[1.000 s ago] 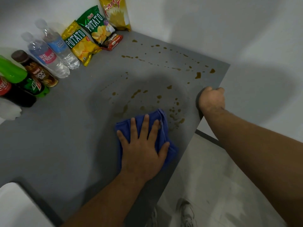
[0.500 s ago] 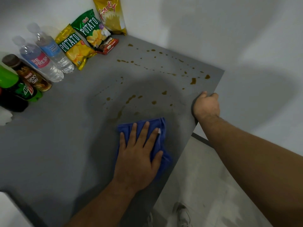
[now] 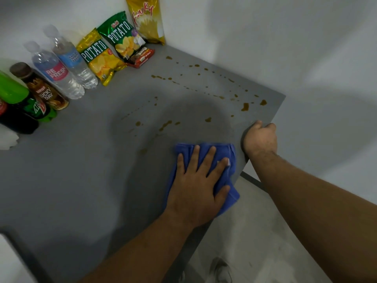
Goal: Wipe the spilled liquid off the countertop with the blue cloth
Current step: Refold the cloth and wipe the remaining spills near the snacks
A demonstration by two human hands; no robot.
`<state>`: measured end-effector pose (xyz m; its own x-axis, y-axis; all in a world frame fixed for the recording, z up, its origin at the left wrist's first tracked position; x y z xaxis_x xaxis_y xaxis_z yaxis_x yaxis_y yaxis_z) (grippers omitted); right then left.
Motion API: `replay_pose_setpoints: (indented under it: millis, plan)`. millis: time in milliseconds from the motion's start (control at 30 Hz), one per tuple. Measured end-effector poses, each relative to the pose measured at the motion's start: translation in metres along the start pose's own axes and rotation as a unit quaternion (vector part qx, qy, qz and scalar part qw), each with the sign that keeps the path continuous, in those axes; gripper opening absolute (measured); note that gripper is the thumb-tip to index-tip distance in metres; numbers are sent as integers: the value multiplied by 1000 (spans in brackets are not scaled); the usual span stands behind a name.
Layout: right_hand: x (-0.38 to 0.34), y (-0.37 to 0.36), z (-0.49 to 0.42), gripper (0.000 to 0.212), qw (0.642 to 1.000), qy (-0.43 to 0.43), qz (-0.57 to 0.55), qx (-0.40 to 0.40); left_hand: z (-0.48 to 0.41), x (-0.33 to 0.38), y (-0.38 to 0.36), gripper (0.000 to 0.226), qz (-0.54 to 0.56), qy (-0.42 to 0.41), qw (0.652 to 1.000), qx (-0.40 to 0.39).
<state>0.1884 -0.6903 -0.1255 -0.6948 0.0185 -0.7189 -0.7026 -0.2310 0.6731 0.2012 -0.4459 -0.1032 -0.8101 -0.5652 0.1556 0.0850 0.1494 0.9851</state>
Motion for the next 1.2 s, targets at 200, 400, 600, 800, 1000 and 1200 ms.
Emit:
replay_pose_setpoints:
  millis: [200, 400, 600, 800, 1000, 1200]
  plan:
    - [1, -1, 0, 47, 1000, -2, 5, 2, 18, -52, 9, 67, -8, 61, 998, 5]
    - [2, -1, 0, 47, 1000, -2, -1, -5, -52, -46, 3, 77, -35, 129, 990, -33]
    - [2, 0, 3, 51, 1000, -7, -4, -2, -35, -11, -3, 77, -18, 69, 997, -10]
    - [0, 3, 5, 50, 1000, -1, -3, -1, 18, -26, 4, 71, 2, 74, 997, 25]
    - [-20, 21, 24, 43, 985, 162, 26, 54, 7, -88, 14, 72, -13, 141, 990, 25]
    - [-63, 1, 102, 20, 852, 518, 73, -16, -1, -92, 15, 73, -23, 120, 992, 10]
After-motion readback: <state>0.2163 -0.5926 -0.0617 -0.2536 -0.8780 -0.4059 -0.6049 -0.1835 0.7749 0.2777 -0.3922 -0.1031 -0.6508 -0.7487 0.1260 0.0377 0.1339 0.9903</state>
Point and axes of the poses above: each hand's wrist, its own z-axis away from the middle knuckle, its own y-axis out of the back of the hand, x = y × z, the point moved 7 cm from there along -z, towards the middle knuckle, and after that the axes turned 6 degrees about x, right-handed, at the moved point
